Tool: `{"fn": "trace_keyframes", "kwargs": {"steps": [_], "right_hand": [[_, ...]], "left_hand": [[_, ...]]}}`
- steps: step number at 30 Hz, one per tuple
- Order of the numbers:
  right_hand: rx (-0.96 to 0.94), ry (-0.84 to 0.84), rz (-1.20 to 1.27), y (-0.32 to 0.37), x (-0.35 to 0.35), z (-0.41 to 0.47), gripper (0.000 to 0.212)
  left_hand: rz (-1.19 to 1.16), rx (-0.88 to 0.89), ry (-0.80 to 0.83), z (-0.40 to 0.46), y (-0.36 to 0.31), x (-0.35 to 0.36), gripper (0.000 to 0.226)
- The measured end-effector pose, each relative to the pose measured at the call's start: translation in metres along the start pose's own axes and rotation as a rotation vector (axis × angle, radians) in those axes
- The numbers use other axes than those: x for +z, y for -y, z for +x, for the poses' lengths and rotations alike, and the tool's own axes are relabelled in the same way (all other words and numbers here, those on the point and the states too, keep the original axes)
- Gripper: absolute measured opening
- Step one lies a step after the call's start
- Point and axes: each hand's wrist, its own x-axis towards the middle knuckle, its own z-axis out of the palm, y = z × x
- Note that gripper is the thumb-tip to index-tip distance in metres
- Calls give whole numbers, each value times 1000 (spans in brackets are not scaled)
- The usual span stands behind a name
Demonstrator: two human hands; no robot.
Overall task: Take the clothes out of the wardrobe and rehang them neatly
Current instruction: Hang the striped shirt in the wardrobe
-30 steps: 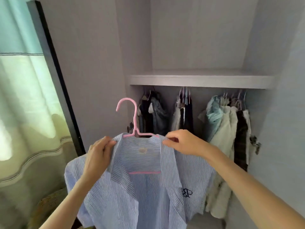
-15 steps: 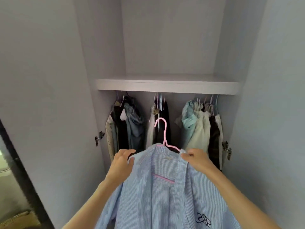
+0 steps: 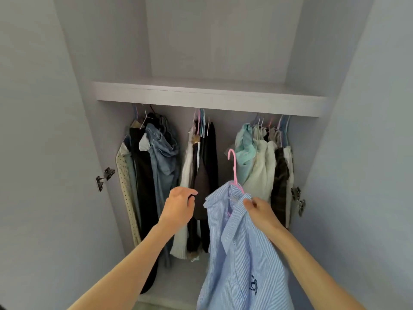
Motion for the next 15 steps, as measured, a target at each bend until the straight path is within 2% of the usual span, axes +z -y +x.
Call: {"fn": "trace_keyframes", "kwargs": {"steps": [4,9,15], "right_hand": [[8,-57,77,10,10,36,32],[83,-78,224,22,25,96,33],[79,-193,296,44,52,170,29]], "left_hand": [[17,83,-10,40,6,5,30],[41,64,122,109,30,22,39],[285,265,224,181,64,45,48]]}}
